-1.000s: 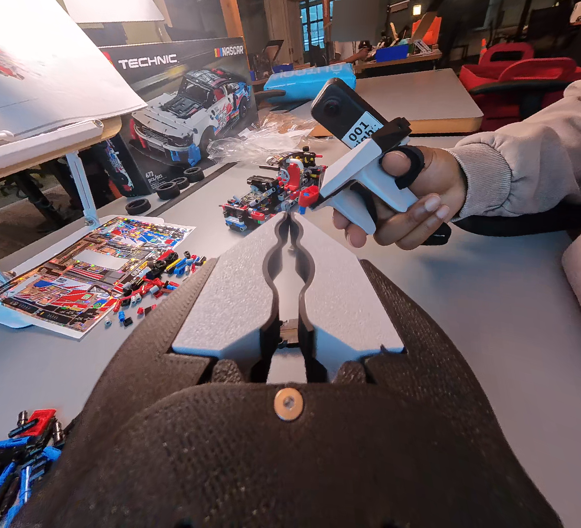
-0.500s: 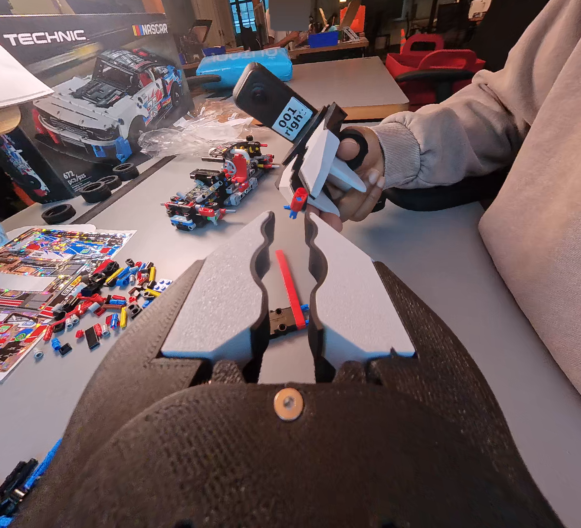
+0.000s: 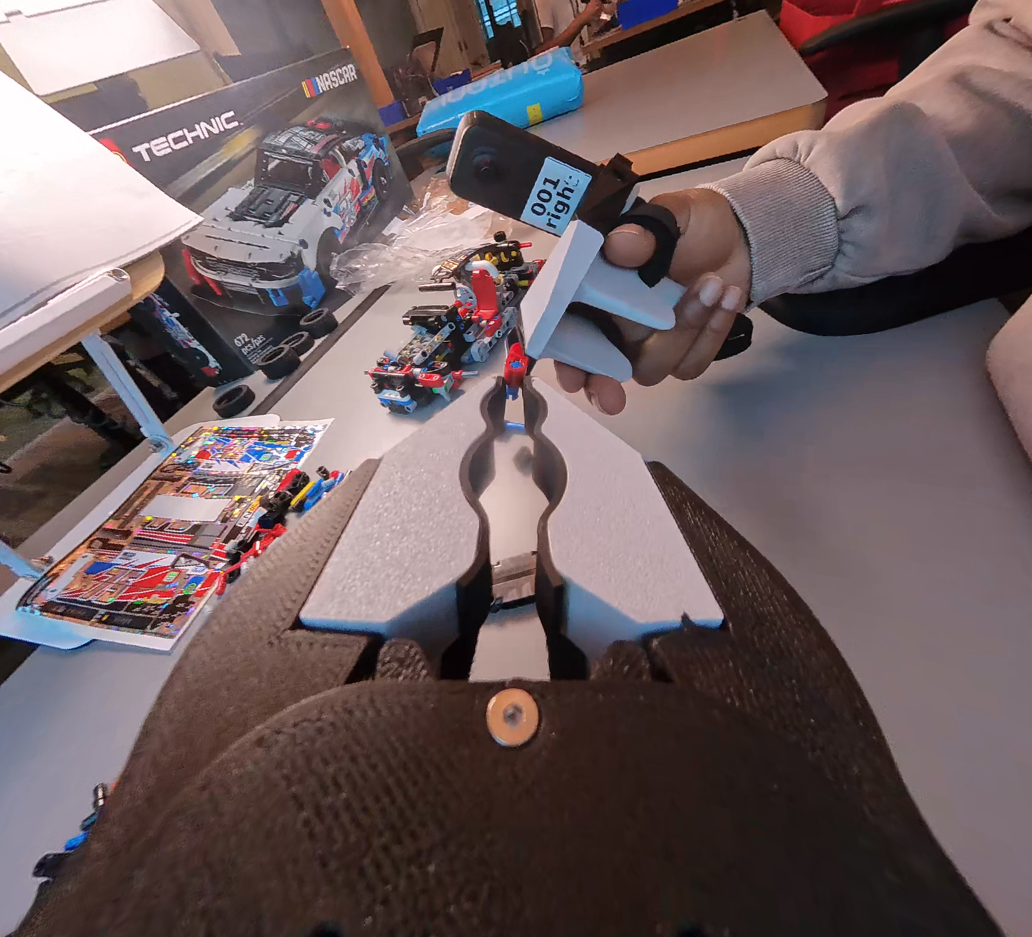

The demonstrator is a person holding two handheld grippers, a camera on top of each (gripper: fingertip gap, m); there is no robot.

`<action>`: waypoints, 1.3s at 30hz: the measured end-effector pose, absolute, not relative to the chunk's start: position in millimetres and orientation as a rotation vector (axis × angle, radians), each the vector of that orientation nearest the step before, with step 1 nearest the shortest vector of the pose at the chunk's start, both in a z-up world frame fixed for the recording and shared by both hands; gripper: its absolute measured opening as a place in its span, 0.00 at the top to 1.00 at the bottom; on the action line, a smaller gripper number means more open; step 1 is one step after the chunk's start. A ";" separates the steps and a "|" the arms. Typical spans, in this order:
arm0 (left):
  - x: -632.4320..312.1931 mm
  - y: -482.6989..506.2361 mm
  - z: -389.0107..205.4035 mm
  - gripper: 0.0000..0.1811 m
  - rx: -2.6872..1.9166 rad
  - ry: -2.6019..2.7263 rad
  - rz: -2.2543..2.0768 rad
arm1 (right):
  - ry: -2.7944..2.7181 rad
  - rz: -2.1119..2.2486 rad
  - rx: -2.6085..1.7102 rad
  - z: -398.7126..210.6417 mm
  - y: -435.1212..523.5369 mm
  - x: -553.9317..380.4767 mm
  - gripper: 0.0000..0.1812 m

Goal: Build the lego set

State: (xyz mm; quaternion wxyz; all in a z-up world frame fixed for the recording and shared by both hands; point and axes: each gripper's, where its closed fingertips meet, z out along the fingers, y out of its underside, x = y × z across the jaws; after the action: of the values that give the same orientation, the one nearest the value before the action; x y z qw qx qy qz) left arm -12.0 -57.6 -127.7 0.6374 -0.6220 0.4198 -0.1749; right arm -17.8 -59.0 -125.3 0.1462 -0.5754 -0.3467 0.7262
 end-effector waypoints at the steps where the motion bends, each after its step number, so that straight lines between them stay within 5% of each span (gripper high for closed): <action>1: -12.1 -57.3 -127.3 0.98 -1.417 0.960 -0.382 | -0.993 2.084 -1.652 -124.8 -58.7 -18.0 0.97; 18: 12.0 -89.4 -145.2 0.95 -1.421 1.180 -0.599 | -1.802 1.751 -1.500 -138.9 -96.5 4.6 0.97; 32: -12.5 -46.8 -132.0 0.99 -1.387 1.000 -0.042 | -0.952 2.152 -1.731 -123.2 -52.0 -19.6 0.97; 39: -21.1 -35.4 -141.3 0.99 -1.433 0.983 0.075 | -0.773 1.984 -1.847 -132.2 -39.0 -29.4 0.97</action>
State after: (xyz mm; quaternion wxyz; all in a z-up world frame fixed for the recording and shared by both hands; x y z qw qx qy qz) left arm -21.1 -35.4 -141.3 0.6452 -0.6294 0.4318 0.0331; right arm -29.4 -39.0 -132.2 0.1608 -0.6467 -0.2708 0.6947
